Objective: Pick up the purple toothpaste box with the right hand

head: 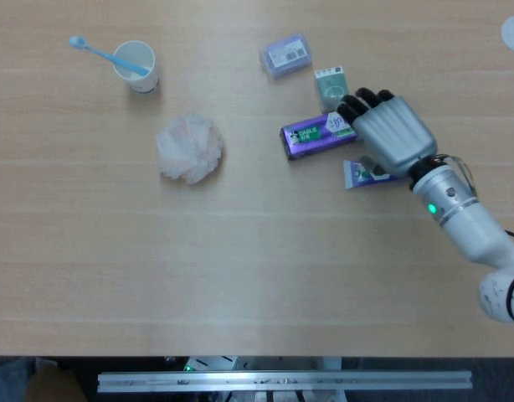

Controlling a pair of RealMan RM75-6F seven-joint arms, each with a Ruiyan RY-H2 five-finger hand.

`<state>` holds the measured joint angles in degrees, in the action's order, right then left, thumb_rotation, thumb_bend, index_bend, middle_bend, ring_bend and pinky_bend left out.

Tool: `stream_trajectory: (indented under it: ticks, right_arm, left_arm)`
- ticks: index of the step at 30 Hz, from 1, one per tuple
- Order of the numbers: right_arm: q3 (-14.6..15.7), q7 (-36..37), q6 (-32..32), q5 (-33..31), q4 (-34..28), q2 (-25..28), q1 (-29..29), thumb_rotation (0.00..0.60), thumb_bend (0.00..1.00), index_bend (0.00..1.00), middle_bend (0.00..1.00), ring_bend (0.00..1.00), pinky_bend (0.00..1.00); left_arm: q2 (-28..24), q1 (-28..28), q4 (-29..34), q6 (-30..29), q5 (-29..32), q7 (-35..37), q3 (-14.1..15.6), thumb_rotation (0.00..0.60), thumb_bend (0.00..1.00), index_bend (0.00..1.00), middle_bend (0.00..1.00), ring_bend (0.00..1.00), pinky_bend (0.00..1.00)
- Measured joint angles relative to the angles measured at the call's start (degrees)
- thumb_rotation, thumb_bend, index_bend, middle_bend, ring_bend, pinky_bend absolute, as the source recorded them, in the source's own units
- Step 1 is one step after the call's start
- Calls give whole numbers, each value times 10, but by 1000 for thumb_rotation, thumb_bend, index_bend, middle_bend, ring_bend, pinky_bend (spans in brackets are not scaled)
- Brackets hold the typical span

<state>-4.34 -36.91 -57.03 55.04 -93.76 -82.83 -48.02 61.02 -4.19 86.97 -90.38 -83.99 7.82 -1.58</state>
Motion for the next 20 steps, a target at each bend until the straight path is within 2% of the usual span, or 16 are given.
stream_trajectory:
  ticks: [5, 11, 17, 20]
  right_arm:
    - [21, 25, -85, 49, -50, 55, 60, 600, 226, 121, 247, 163, 294]
    - [56, 71, -208, 104, -99, 127, 164, 600, 226, 212, 294, 195, 318]
    - [88, 130, -317, 146, -114, 177, 273, 600, 226, 243, 317, 231, 344]
    - [100, 155, -351, 166, -112, 194, 316, 600, 226, 252, 321, 231, 347]
  left_arm:
    - [-1, 3, -1, 2, -1, 0, -2, 600, 326, 231, 219, 185, 182]
    - [0, 12, 4, 8, -14, -10, 0, 600, 326, 231, 219, 185, 182]
    - [3, 23, 14, 14, -28, -21, 1, 600, 326, 230, 219, 185, 182]
    - [7, 26, 16, 13, -33, -27, 1, 600, 326, 231, 219, 185, 182]
